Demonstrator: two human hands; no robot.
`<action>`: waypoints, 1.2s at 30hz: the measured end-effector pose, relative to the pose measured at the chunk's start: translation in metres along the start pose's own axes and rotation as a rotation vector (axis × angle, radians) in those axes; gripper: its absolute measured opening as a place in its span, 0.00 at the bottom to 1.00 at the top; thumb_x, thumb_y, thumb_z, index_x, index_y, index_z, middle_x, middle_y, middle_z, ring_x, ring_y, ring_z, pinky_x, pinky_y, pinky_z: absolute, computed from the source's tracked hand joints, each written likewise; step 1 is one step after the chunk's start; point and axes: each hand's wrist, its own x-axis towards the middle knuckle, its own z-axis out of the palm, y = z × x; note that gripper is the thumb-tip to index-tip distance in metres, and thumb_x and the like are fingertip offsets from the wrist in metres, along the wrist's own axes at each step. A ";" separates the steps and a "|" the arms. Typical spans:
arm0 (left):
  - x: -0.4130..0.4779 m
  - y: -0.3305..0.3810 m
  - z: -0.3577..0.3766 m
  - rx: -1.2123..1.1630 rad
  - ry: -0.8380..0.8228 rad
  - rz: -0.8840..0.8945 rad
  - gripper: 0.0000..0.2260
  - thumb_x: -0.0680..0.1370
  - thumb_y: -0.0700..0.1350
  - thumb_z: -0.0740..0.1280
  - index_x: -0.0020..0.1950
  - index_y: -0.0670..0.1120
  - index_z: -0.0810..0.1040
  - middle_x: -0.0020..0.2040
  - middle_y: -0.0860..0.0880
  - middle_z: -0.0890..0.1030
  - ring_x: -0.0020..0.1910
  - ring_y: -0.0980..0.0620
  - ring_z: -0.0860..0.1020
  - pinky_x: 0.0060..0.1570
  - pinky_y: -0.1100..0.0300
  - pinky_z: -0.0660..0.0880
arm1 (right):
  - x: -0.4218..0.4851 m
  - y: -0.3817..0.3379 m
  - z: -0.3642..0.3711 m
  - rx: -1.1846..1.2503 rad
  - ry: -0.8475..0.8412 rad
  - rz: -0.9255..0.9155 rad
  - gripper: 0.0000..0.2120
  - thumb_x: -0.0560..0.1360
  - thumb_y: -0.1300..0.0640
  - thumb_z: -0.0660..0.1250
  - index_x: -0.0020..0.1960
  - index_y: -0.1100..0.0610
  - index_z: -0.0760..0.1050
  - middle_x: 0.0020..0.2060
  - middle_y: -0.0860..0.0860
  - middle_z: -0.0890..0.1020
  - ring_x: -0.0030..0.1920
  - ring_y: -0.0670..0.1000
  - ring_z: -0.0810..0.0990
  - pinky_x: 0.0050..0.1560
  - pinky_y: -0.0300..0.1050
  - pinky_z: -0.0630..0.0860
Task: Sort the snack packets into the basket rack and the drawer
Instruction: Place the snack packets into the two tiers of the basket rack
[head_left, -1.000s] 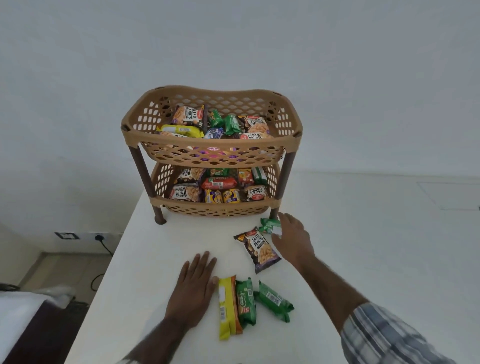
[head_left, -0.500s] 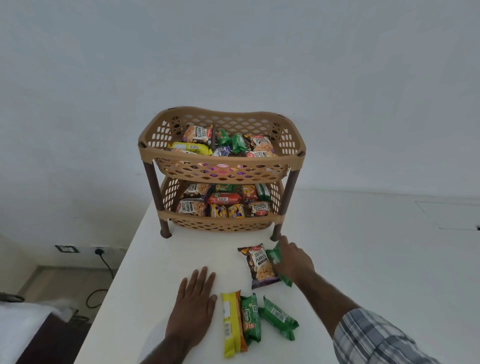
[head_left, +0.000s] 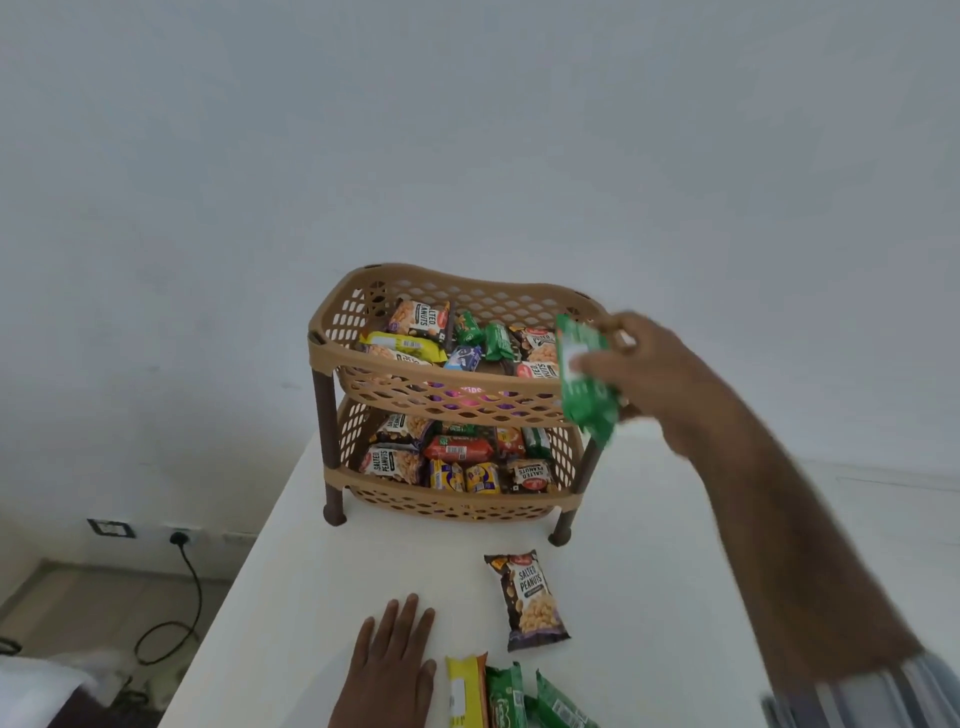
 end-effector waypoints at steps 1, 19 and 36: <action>0.001 0.000 0.000 -0.017 0.001 0.005 0.30 0.83 0.58 0.44 0.68 0.49 0.79 0.71 0.46 0.76 0.81 0.54 0.43 0.73 0.51 0.49 | 0.019 -0.012 0.003 0.011 0.010 -0.015 0.18 0.76 0.57 0.73 0.64 0.51 0.73 0.49 0.54 0.83 0.38 0.53 0.87 0.32 0.43 0.80; 0.012 0.006 0.006 -0.036 0.208 -0.018 0.24 0.81 0.60 0.43 0.63 0.52 0.73 0.57 0.48 0.86 0.57 0.46 0.80 0.55 0.52 0.67 | 0.179 0.012 0.115 -0.738 -0.135 -0.047 0.13 0.76 0.54 0.72 0.56 0.61 0.77 0.49 0.54 0.81 0.38 0.46 0.76 0.33 0.37 0.70; 0.008 -0.002 0.003 -0.042 -0.023 -0.003 0.21 0.79 0.57 0.53 0.67 0.52 0.73 0.66 0.47 0.80 0.67 0.46 0.70 0.75 0.54 0.48 | 0.179 0.023 0.122 -1.030 0.020 -0.092 0.10 0.82 0.59 0.60 0.55 0.63 0.77 0.47 0.54 0.81 0.42 0.50 0.80 0.38 0.45 0.79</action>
